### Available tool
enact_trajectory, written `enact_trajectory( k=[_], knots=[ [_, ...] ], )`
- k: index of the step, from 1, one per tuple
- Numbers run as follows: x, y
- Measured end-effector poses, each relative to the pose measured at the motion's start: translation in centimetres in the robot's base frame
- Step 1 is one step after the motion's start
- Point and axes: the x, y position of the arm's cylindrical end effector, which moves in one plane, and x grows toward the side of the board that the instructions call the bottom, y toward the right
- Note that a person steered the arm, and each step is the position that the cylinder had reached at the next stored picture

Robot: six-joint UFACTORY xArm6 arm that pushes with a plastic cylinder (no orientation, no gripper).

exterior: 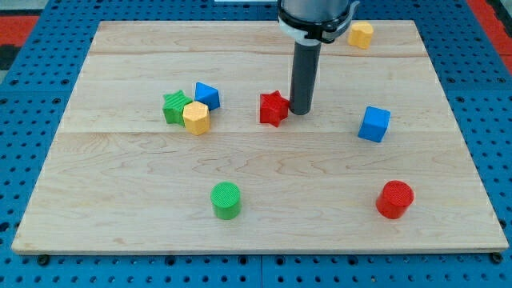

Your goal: Point your hand at the right side of the yellow heart

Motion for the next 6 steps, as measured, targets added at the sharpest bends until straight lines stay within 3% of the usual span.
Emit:
enact_trajectory(
  k=[2,4,6],
  knots=[
    [-0.1,-7.0],
    [-0.3,-5.1],
    [-5.7,13.9]
  ],
)
